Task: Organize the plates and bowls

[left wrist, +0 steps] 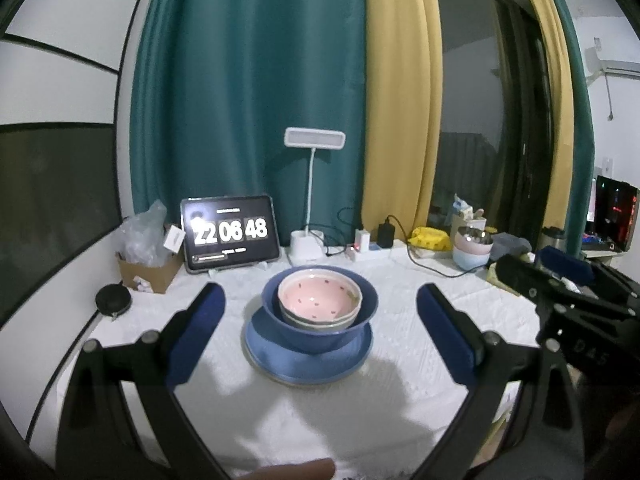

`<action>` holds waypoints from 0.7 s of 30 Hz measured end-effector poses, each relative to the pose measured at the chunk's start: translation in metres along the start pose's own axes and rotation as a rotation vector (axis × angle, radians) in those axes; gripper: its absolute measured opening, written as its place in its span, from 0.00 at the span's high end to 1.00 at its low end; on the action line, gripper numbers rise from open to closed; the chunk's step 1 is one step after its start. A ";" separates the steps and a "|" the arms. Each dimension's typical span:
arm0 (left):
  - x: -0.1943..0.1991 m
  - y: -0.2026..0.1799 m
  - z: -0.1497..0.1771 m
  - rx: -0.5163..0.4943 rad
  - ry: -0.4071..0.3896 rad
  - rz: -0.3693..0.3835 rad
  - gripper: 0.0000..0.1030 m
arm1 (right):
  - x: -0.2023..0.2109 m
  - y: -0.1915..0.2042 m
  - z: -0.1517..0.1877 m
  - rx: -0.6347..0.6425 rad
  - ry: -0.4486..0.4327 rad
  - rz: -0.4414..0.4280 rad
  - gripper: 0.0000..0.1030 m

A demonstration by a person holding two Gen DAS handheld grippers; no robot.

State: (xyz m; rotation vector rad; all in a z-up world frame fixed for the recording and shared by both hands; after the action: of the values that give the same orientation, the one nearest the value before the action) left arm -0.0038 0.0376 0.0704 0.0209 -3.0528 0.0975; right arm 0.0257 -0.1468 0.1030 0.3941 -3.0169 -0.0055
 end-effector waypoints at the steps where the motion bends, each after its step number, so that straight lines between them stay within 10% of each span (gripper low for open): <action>1: 0.001 0.000 -0.001 0.000 0.000 -0.001 0.05 | 0.002 0.000 -0.002 0.000 -0.004 0.003 0.30; 21: 0.007 -0.001 -0.012 -0.001 0.000 -0.020 0.05 | 0.017 -0.009 -0.013 -0.016 -0.013 0.022 0.28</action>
State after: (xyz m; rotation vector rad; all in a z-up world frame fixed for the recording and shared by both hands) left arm -0.0098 0.0370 0.0827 0.0517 -3.0515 0.0942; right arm 0.0131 -0.1594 0.1176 0.3605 -3.0320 -0.0302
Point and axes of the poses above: each gripper's, at about its wrist camera, not at the fingertips, and x roughly against the way its jaws point, y to its left, z to its underside, the point moved 6 cm from there along -x, roughly the way its jaws point, and after that the axes turned 12 degrees about -y, right-handed, at the moved point
